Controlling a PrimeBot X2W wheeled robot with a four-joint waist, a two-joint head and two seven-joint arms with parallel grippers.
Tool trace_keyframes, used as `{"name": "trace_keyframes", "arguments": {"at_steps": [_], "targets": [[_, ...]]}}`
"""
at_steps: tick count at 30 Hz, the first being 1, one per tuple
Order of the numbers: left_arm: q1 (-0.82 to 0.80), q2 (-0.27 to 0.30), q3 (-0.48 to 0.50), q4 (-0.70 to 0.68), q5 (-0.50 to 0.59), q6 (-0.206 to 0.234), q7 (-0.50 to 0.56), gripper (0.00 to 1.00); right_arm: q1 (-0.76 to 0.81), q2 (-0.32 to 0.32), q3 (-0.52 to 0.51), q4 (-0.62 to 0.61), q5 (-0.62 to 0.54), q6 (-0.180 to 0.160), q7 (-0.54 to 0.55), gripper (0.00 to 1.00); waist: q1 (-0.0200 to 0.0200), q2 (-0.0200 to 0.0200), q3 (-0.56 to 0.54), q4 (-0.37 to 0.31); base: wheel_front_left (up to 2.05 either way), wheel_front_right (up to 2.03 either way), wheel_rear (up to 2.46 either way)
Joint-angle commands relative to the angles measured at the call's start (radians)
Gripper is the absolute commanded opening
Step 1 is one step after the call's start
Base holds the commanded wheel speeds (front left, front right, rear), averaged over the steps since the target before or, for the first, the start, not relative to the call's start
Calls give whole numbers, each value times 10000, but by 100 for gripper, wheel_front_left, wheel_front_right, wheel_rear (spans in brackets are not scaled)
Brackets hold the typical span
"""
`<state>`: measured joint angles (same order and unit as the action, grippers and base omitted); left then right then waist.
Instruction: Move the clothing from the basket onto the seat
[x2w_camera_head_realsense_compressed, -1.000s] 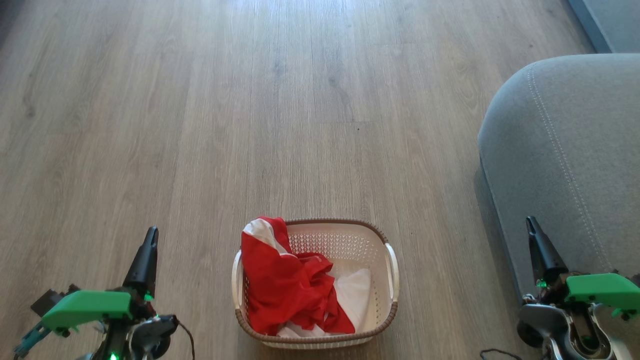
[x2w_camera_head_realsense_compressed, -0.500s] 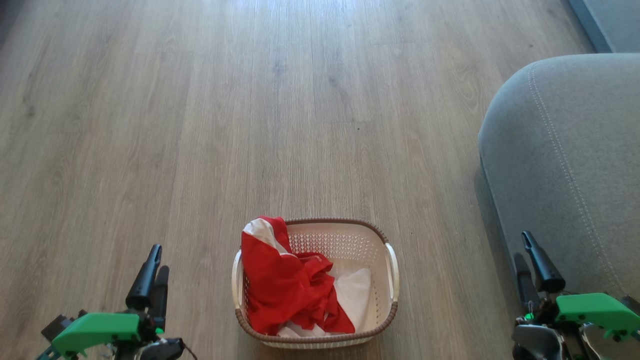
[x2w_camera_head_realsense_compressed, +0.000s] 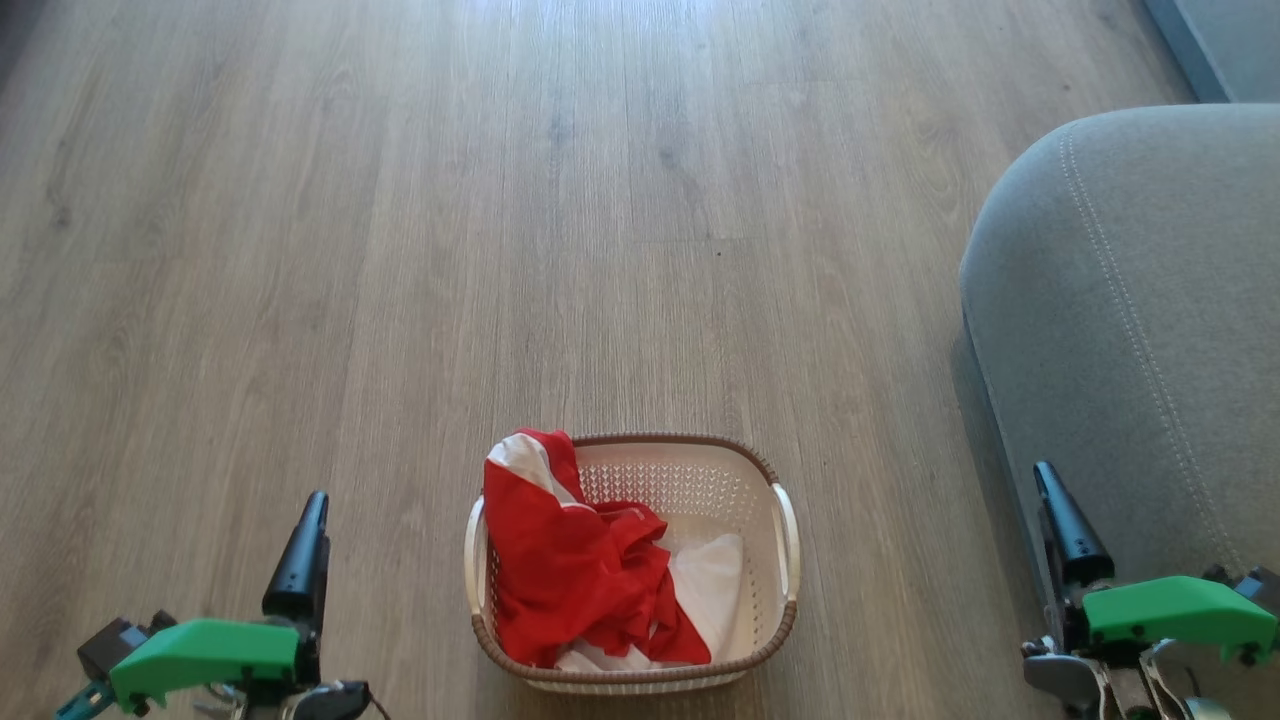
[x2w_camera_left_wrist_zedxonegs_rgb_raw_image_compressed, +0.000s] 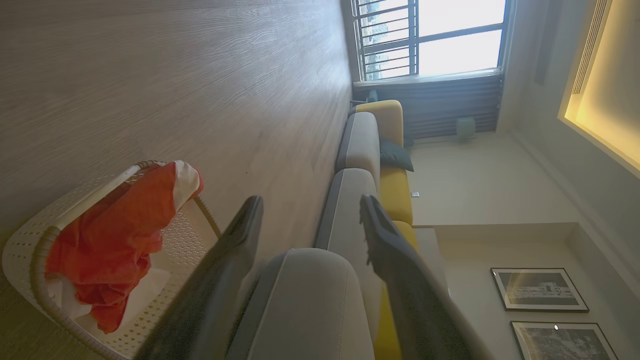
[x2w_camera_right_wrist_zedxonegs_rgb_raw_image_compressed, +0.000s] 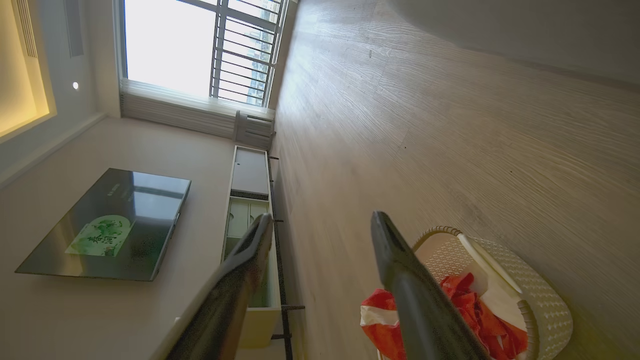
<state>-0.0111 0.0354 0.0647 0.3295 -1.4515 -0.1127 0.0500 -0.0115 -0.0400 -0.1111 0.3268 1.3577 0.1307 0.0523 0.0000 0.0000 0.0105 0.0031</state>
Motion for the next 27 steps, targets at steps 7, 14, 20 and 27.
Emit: {"name": "trace_keyframes", "arguments": {"at_steps": [7, 14, 20, 27], "targets": [[-502, 75, -51, -318, 1071, 149, -281, 100, -566, -73, 153, -306, -1419, 2, -281, 100, 0, 0, -5, 11, 0, 0, 0], [-483, 80, -107, -337, 1772, 231, -486, 100, -644, -73, 303, -161, -2472, 1, -488, 100, 0, 0, -38, 16, 0, 0, 0], [-489, 85, -146, -347, 2354, 287, -661, 100, -742, -74, 366, -103, -3173, 1, -665, 100, 0, 0, -47, 28, 0, 0, 0], [-492, 91, -168, -380, 3088, 374, -896, 100, -832, -75, 521, 2, -3864, 1, -901, 100, 0, 0, -35, 47, 0, 0, 0]]}}
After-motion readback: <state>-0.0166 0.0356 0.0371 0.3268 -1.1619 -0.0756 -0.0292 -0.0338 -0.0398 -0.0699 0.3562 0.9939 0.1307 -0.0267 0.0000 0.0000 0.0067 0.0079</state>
